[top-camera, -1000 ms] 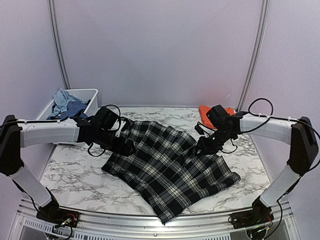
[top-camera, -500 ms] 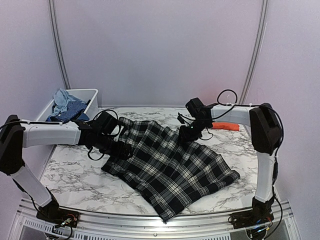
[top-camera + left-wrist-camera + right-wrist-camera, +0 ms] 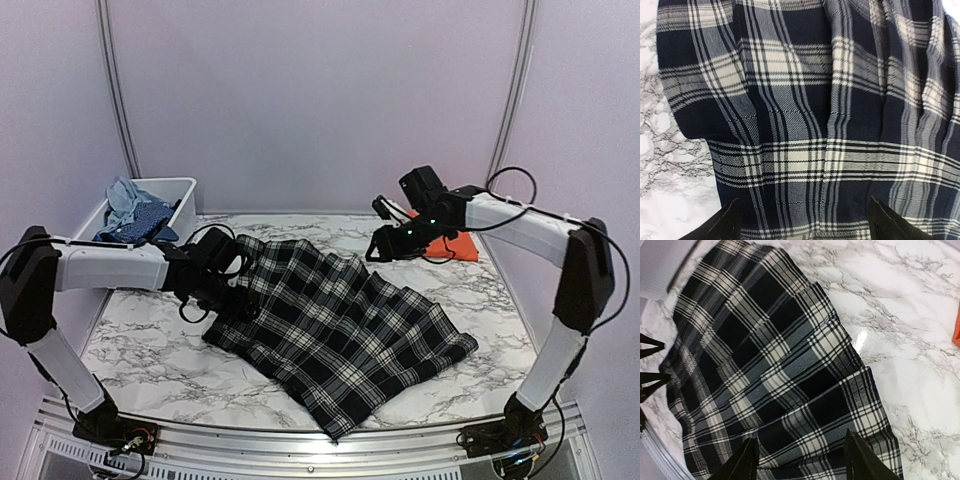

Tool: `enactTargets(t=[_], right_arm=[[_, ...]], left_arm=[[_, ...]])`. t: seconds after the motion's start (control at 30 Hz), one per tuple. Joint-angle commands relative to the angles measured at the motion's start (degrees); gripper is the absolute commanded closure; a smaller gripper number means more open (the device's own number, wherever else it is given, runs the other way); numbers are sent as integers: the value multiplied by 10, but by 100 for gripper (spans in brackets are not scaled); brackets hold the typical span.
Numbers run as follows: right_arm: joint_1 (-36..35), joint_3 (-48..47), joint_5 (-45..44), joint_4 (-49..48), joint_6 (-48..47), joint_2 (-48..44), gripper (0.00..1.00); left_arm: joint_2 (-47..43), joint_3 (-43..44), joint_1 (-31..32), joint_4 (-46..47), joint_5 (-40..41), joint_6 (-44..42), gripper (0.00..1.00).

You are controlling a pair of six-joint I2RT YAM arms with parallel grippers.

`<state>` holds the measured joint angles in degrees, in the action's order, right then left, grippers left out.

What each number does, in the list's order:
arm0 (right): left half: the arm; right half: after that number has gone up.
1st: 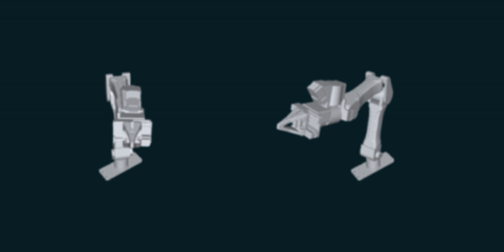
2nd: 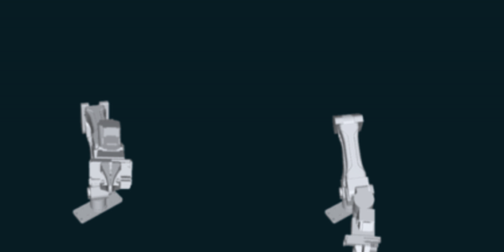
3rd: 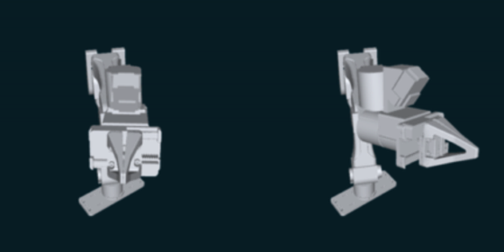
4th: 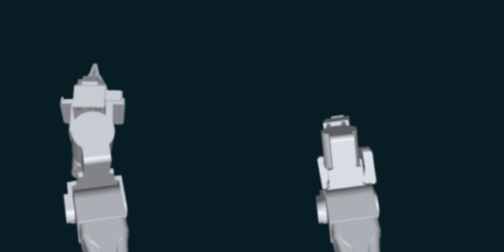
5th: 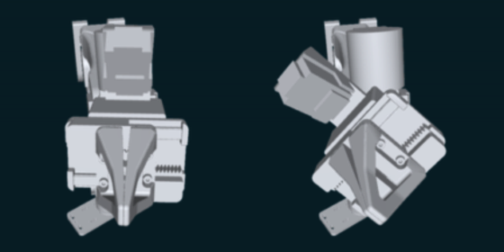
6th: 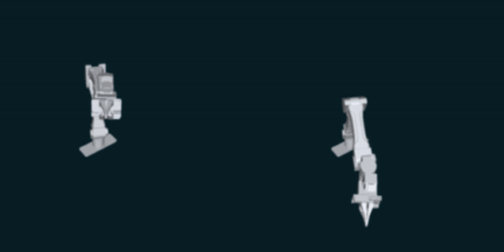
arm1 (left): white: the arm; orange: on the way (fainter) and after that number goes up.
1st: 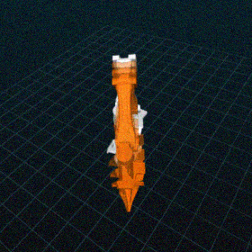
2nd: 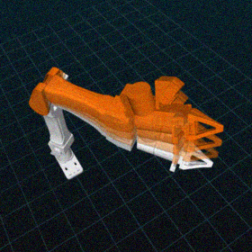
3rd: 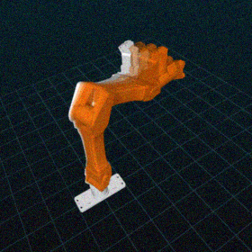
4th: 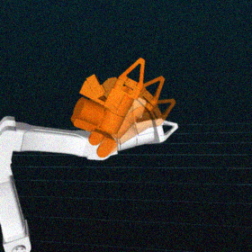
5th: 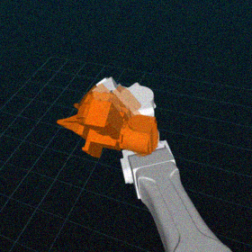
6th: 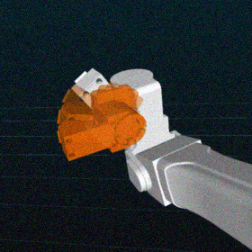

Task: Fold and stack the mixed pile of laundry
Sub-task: Smooth out the flattened skirt at the center of the board, then pick up the flattened skirt from the center of the board.

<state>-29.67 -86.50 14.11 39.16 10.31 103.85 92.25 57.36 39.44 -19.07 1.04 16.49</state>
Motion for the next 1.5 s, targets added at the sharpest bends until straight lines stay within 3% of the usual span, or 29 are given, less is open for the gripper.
enactTargets(t=[0.0,0.23,0.47,0.63,0.73,0.9,1.03,1.23,1.47], right_arm=[[-1,110,21,5,48,-113,46],[-27,330,68,-55,147,-275,52],[-29,429,69,-116,165,-256,53],[-24,377,50,-148,122,-115,54],[-20,308,40,-144,104,-46,55],[-26,191,73,-111,86,-26,56],[-21,183,79,-85,100,-105,53],[30,309,66,-67,202,-281,40],[40,455,-13,-30,402,-458,32]], left_arm=[[53,27,-1,-34,21,-4,15],[118,58,-8,-37,42,-5,27],[202,95,-40,-42,39,-17,37],[238,142,-75,-46,29,-25,36],[243,177,-97,-56,32,-31,29],[185,224,-111,-68,-26,-80,18],[86,193,-71,-68,-59,-124,18],[-31,90,60,-68,-49,-94,20],[-62,29,211,-63,-23,-57,24]])
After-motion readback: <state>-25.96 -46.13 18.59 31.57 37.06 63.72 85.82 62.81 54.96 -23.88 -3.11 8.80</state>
